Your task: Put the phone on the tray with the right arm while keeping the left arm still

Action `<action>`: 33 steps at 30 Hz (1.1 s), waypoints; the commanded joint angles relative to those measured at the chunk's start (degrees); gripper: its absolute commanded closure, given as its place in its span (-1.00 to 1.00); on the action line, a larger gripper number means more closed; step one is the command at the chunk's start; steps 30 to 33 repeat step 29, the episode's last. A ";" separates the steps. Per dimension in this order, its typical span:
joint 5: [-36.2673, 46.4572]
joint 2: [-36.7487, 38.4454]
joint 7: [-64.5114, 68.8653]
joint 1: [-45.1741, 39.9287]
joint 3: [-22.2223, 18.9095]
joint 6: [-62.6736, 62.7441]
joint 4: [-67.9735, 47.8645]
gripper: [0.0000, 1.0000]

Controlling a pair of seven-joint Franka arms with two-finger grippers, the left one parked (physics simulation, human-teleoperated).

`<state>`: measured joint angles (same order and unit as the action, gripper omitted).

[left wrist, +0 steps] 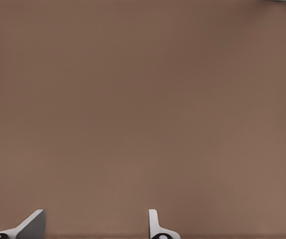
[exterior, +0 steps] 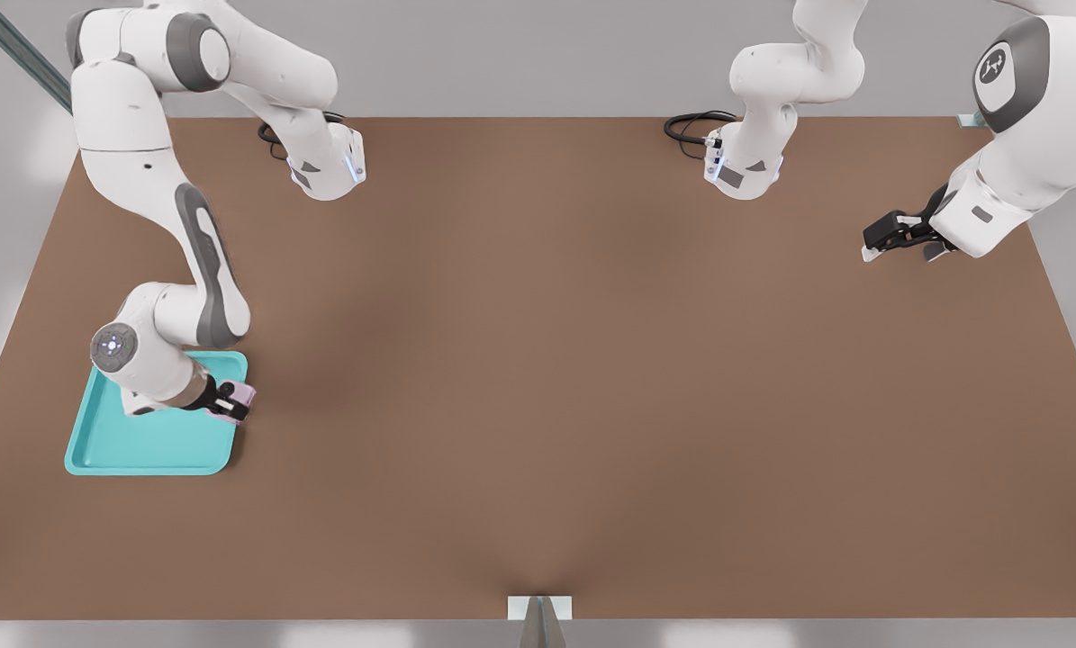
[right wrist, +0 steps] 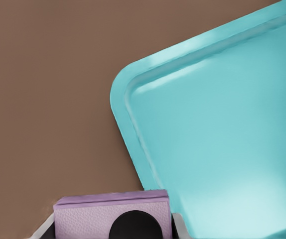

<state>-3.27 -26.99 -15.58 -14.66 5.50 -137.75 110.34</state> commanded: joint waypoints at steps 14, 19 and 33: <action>-1.38 6.16 31.24 -8.37 12.68 36.04 -29.29 -1.00; 0.99 23.20 21.12 12.19 -4.18 48.80 -28.00 -1.00; 3.54 18.55 15.41 18.88 -7.61 51.00 -33.44 -1.00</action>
